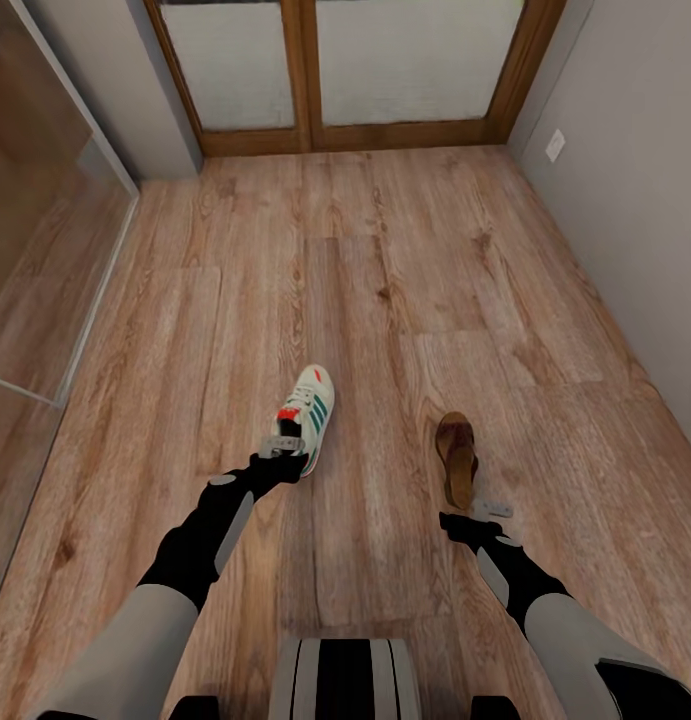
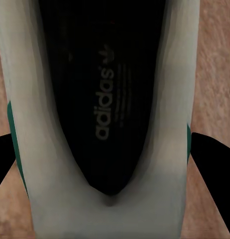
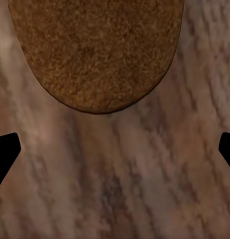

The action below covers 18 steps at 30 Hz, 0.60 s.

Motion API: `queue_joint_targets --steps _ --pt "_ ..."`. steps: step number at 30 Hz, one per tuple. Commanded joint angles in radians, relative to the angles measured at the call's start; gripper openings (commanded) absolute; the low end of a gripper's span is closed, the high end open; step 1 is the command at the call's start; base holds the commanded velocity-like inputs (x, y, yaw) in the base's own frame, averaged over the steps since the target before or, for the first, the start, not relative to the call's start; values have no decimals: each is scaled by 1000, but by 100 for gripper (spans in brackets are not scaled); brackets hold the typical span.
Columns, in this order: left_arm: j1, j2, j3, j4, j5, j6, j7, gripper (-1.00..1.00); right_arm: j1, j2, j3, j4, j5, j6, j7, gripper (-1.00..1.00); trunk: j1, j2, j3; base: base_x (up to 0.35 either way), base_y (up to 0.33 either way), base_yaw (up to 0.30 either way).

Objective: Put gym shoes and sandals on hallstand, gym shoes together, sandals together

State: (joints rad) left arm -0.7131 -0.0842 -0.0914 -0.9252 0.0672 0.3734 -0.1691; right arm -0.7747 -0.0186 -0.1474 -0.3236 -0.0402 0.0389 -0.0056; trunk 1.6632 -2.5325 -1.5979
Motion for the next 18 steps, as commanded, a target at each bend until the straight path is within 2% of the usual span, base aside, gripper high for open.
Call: queue_joint_targets --steps 1,18 --pt "0 0 -4 -1 7 7 -1 -100 0 0 -1 -2 -4 4 -1 100 0 0 -1 0 0 0" --pt "0 0 -19 -1 8 5 -1 -100 0 0 -1 -2 -4 4 -1 100 0 0 -1 24 0 0"
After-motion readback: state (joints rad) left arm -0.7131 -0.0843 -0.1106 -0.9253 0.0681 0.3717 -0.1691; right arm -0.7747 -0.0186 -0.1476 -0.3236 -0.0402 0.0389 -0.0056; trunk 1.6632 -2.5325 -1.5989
